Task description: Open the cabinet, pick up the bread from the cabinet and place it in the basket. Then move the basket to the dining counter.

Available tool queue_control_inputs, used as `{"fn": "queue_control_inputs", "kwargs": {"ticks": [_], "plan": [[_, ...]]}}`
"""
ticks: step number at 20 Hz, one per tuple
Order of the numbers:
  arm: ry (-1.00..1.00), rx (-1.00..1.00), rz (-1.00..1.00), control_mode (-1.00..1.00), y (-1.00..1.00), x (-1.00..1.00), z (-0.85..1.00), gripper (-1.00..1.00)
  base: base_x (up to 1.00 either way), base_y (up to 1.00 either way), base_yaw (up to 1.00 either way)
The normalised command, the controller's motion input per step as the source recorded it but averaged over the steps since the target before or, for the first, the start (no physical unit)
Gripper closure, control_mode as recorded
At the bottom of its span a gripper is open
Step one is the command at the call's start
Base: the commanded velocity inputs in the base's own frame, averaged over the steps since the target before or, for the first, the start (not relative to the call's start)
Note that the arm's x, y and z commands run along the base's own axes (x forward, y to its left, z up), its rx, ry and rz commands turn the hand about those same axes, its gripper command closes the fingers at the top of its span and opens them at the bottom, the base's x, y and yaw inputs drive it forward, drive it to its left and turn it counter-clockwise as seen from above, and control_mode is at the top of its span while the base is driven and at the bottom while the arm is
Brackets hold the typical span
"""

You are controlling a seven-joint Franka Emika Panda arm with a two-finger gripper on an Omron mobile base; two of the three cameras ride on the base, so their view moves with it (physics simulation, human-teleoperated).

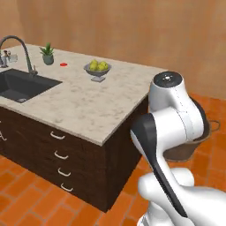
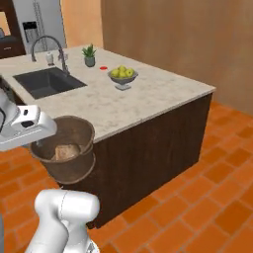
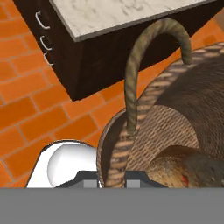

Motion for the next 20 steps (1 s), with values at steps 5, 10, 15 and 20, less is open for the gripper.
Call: {"fn": "queue_control_inputs", "kwargs": {"ticks": [5, 10, 15, 20], "plan": [[0.00, 0.00, 0.00, 1.00, 0.00, 0.00, 0.00, 1.00, 0.42, -0.03, 0.75], [0.00, 0.00, 0.00, 1.00, 0.00, 0.00, 0.00, 1.00, 0.21, -0.57, 0.70], [0.00, 0.00, 0.00, 1.00, 0.00, 0.00, 0.00, 1.00, 0.31, -0.48, 0.49], [0.00, 0.00, 0.00, 1.00, 0.00, 0.00, 0.00, 1.00, 0.11, -0.85, 0.46]]}}
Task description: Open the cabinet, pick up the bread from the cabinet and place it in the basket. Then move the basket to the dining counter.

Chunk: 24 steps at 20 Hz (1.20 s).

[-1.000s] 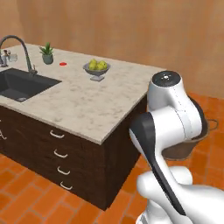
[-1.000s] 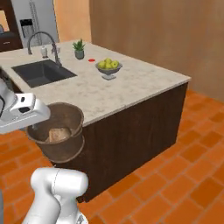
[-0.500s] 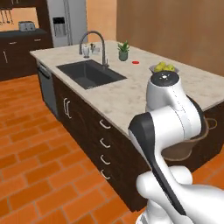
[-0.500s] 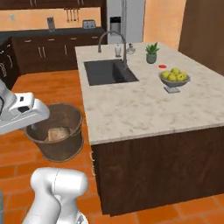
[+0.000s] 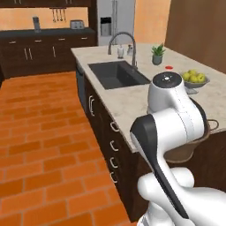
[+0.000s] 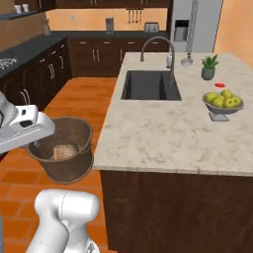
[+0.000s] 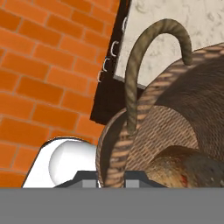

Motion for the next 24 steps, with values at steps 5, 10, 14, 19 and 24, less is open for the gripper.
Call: {"fn": "queue_control_inputs", "kwargs": {"ticks": [5, 10, 14, 19, 24], "plan": [[0.00, 0.00, 0.00, 1.00, 0.00, 0.00, 0.00, 1.00, 0.11, -1.00, 0.42], [0.00, 0.00, 0.00, 1.00, 0.00, 0.00, 0.00, 1.00, 0.02, -0.91, 0.04], [0.00, 0.00, 0.00, 1.00, 0.00, 0.00, 0.00, 1.00, 0.03, -0.30, -0.20], [0.00, 0.00, 0.00, 1.00, 0.00, 0.00, 0.00, 1.00, 0.19, 0.23, -0.13], [0.00, 0.00, 0.00, 1.00, 0.00, 0.00, 0.00, 1.00, 0.57, 0.30, -0.08]]}}
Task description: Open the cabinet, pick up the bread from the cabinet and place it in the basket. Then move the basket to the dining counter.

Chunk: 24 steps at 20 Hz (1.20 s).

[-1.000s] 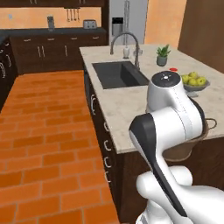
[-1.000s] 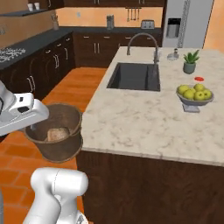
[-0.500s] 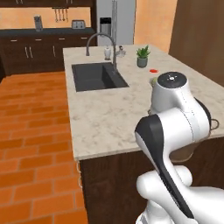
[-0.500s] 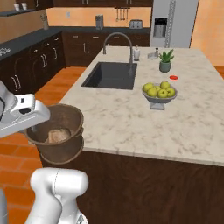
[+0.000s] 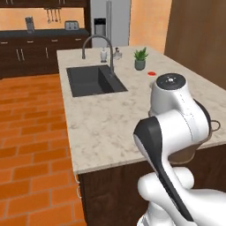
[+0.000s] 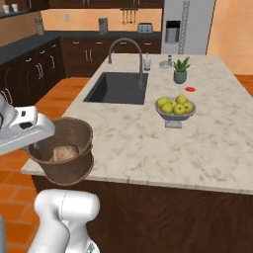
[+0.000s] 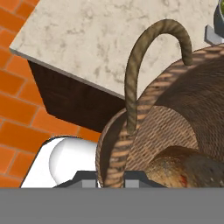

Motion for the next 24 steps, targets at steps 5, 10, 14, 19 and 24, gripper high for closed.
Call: {"fn": "queue_control_inputs", "kwargs": {"ticks": [5, 10, 14, 19, 24], "plan": [[0.00, 0.00, 0.00, 1.00, 0.00, 0.00, 0.00, 1.00, 0.46, 0.19, -0.05], [0.00, 0.00, 0.00, -1.00, 0.07, 0.21, 0.00, 1.00, 0.24, 0.09, -0.02], [0.00, 0.00, 0.00, -1.00, 0.19, 0.76, 0.00, 1.00, 0.00, 0.00, 0.00], [0.02, 0.00, 0.00, -1.00, 0.14, 0.98, -0.23, 1.00, 0.00, 0.00, 0.00], [0.07, 0.00, -0.02, -1.00, 0.06, 0.91, -0.63, 1.00, 0.00, 0.00, 0.00]]}}
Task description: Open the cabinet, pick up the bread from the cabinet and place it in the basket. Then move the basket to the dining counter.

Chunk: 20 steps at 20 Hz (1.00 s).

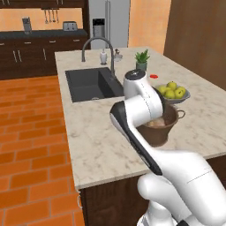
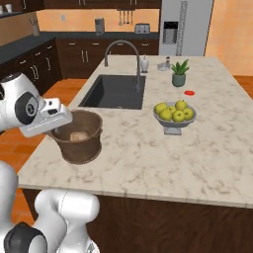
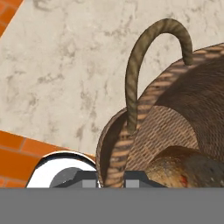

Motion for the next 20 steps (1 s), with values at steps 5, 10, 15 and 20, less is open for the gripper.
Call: {"fn": "queue_control_inputs", "kwargs": {"ticks": [5, 10, 15, 20], "plan": [[0.02, 0.00, -0.02, -1.00, 0.00, 0.48, -0.61, 1.00, 0.00, 0.00, 0.00], [-0.02, 0.00, 0.00, -1.00, 0.00, 0.17, -0.49, 1.00, 0.00, 0.00, 0.00], [-0.05, 0.00, 0.00, -1.00, 0.00, 0.11, -0.51, 1.00, 0.00, 0.00, 0.00], [0.01, 0.00, 0.00, -1.00, 0.00, 0.21, -0.43, 1.00, 0.00, 0.00, 0.00]]}}
